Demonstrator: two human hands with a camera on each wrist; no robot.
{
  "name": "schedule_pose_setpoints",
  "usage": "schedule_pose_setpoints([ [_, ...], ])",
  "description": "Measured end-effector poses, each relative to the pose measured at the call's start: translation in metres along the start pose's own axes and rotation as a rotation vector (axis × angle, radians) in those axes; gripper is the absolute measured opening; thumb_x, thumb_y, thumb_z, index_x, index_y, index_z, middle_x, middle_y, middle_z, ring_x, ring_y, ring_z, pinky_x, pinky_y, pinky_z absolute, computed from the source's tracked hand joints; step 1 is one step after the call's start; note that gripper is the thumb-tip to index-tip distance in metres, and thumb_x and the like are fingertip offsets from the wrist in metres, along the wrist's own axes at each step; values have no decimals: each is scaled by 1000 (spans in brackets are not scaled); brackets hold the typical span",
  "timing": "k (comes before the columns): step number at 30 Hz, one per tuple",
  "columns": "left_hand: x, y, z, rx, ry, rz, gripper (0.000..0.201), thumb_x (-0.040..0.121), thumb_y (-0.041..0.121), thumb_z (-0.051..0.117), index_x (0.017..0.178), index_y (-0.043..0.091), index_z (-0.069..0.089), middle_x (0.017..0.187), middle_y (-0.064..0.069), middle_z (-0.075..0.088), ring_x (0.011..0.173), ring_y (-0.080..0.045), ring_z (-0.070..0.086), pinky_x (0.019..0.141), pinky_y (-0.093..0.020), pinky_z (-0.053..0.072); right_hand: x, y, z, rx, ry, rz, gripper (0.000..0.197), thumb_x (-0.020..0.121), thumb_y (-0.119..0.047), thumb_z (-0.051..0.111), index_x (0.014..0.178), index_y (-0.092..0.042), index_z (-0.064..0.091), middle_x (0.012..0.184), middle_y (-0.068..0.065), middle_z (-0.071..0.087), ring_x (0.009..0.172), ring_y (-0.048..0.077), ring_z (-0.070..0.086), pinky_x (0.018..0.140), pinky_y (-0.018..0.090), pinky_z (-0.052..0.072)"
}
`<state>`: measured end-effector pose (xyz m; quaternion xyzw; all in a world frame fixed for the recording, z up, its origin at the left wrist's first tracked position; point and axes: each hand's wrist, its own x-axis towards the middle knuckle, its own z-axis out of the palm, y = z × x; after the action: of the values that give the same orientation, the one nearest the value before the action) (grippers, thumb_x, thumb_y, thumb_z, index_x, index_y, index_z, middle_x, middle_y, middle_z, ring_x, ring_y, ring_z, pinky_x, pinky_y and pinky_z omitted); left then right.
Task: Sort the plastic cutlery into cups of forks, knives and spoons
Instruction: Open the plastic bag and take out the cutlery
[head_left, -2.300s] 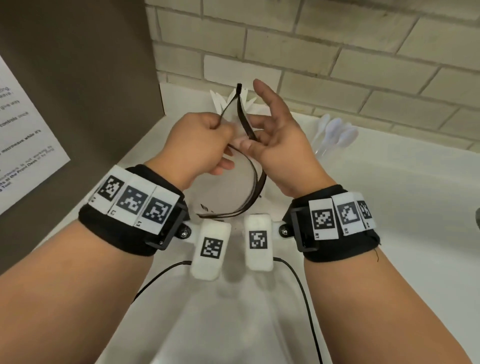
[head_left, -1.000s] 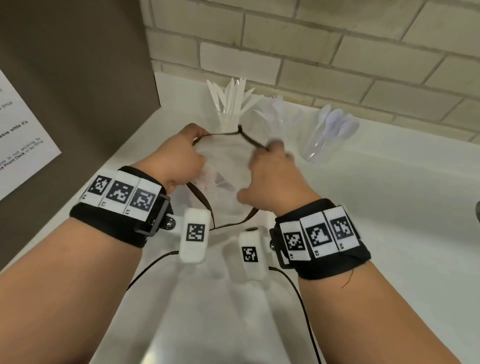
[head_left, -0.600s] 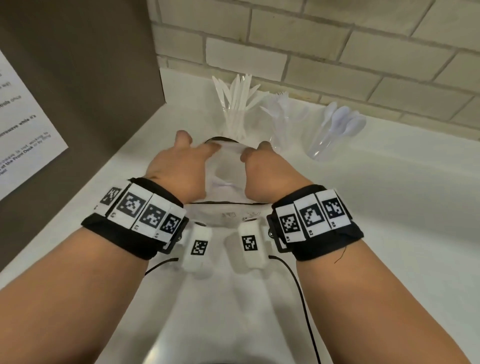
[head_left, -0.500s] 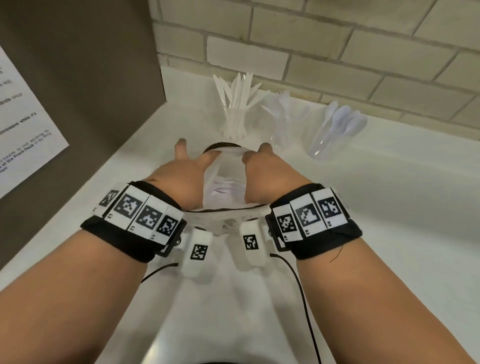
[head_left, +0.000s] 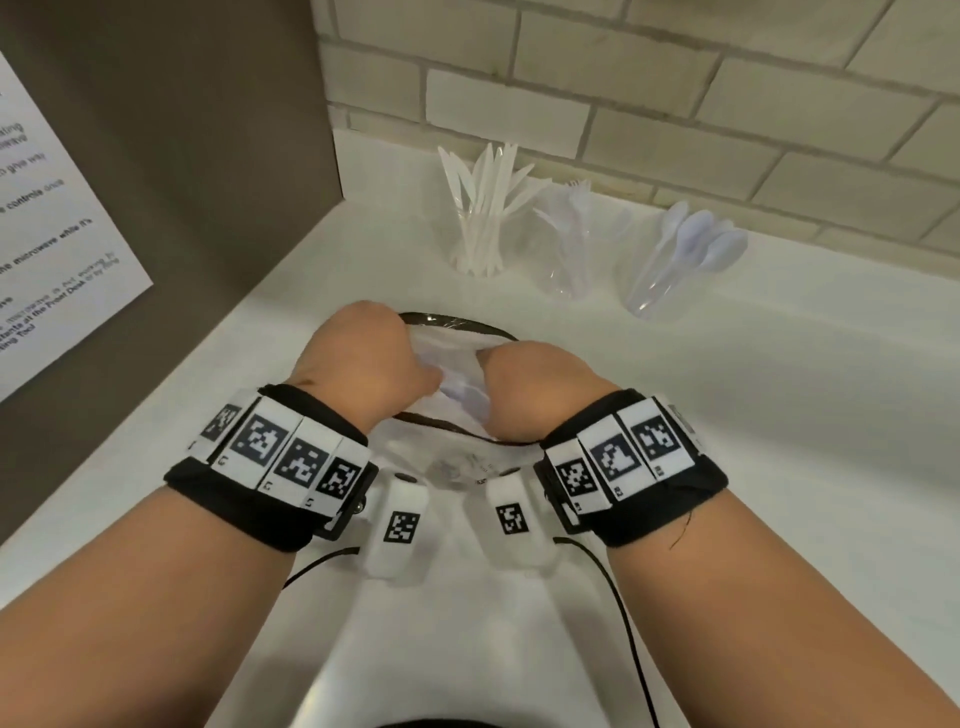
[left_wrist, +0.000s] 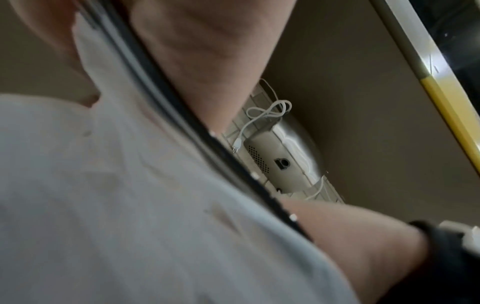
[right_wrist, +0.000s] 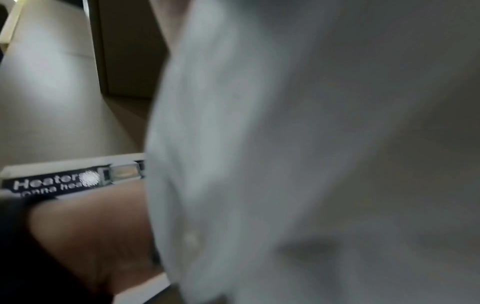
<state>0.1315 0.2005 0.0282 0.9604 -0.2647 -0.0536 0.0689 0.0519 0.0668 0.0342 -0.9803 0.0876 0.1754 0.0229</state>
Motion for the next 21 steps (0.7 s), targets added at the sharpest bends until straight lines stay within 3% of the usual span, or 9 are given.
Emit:
schedule_pose_setpoints([
  [2,-4,-3,7,-36,-130,-76,42,73,32,72,109,17,57,117,-5,34,79,-27,57,66,-30,44,-4,-4,-2,30,-23,-3,33,88,-27,59,115,-7,56,113,8,62,104,26,59,76,30,43],
  [5,-3,-12,18,-41,-260,2,70,69,20,69,131,28,39,141,-6,16,93,-33,60,75,-32,52,-6,-4,-10,67,-8,39,12,87,-13,59,80,-8,50,88,6,56,102,25,60,72,25,40],
  [6,-2,-13,21,-49,-258,54,75,67,19,68,134,28,35,141,-6,19,100,-33,60,77,-32,53,-5,-6,-14,74,46,21,15,87,-9,56,74,-10,48,81,3,53,100,24,61,72,25,41],
  [8,-1,-14,23,-69,-256,109,76,68,18,67,135,26,32,136,-7,25,99,-31,60,76,-30,52,1,-11,-14,99,133,-34,3,84,-10,57,86,-9,59,86,3,59,98,24,62,77,27,47],
  [10,0,-15,25,-61,-242,161,65,72,20,63,131,25,36,126,-4,38,115,-27,50,79,-27,49,10,-14,-5,112,65,-40,17,81,-21,64,94,-10,61,91,2,62,91,22,60,80,30,49],
  [12,1,-16,29,-82,-237,177,55,72,21,60,125,25,42,118,-2,44,128,-20,33,84,-25,47,20,-16,11,76,-80,26,30,84,-29,64,108,-11,60,105,4,63,99,24,60,87,34,48],
  [15,3,-22,32,-162,-232,126,60,65,23,63,122,28,45,125,0,41,134,-16,27,85,-27,50,29,-15,22,95,-35,81,47,83,-35,63,125,-14,52,120,4,59,113,27,56,90,38,43],
  [19,5,-27,32,-213,-214,144,63,61,27,65,120,35,45,132,6,41,140,-15,19,85,-29,50,25,-12,18,172,-52,12,40,90,-33,58,123,-11,53,121,5,59,112,24,55,87,31,39],
  [21,3,-24,30,-247,-209,163,63,63,25,66,122,37,44,129,10,41,140,-14,17,88,-28,49,23,-14,14,285,-43,-8,40,89,-39,59,119,-12,57,113,4,63,104,23,59,89,30,44],
])
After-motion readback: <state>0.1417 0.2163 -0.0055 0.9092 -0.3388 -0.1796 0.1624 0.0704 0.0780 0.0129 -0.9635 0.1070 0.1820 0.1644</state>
